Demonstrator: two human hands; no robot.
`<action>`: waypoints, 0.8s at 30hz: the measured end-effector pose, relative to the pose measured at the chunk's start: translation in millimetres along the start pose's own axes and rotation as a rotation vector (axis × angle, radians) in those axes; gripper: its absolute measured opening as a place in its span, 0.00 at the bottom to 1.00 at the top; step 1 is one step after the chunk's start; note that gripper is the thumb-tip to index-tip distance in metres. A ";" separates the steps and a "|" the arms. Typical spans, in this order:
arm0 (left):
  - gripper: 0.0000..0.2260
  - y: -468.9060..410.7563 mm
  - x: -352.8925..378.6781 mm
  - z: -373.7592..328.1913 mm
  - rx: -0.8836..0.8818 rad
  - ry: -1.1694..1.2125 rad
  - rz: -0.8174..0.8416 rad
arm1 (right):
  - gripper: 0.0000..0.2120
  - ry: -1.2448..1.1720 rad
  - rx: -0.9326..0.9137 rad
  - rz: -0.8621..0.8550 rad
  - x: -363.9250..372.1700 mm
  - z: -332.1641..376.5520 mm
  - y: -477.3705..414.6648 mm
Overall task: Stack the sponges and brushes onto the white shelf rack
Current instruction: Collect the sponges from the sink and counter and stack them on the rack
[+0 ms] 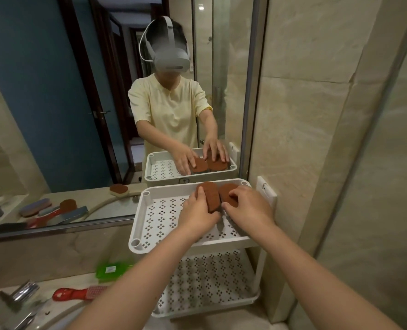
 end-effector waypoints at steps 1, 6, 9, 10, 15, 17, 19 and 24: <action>0.43 -0.8 2.0 0.9 0.000 -0.038 0.014 | 0.15 0.022 -0.003 0.009 1.9 0.4 0.4; 0.43 -1.8 10.2 4.2 0.017 -0.091 0.081 | 0.25 0.104 -0.024 0.093 7.8 2.7 1.8; 0.40 0.2 7.1 3.2 0.026 -0.033 0.036 | 0.25 0.077 -0.015 0.078 6.9 2.0 2.3; 0.39 1.3 5.1 2.1 0.031 -0.013 0.012 | 0.22 0.065 -0.013 0.067 6.0 1.8 2.7; 0.29 6.9 -6.0 -3.7 0.049 0.016 -0.095 | 0.08 0.081 -0.022 0.023 3.1 2.5 4.8; 0.25 8.4 -8.8 -4.9 0.051 0.002 -0.114 | 0.08 0.068 -0.011 0.010 1.3 1.8 5.5; 0.23 9.0 -10.3 -5.7 0.056 -0.013 -0.120 | 0.09 0.067 -0.016 -0.015 -1.4 1.4 6.1; 0.23 7.5 -12.7 -8.5 0.097 -0.083 -0.100 | 0.08 0.072 -0.019 -0.021 -4.2 2.9 6.3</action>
Point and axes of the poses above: each hand's wrist, its own y-axis away from the middle knuckle, its own x-axis out of the palm, z = x × y, the point moved 7 cm from there along -y, towards the middle knuckle, and after that the axes turned 13 degrees about x, right-handed, at the moved point
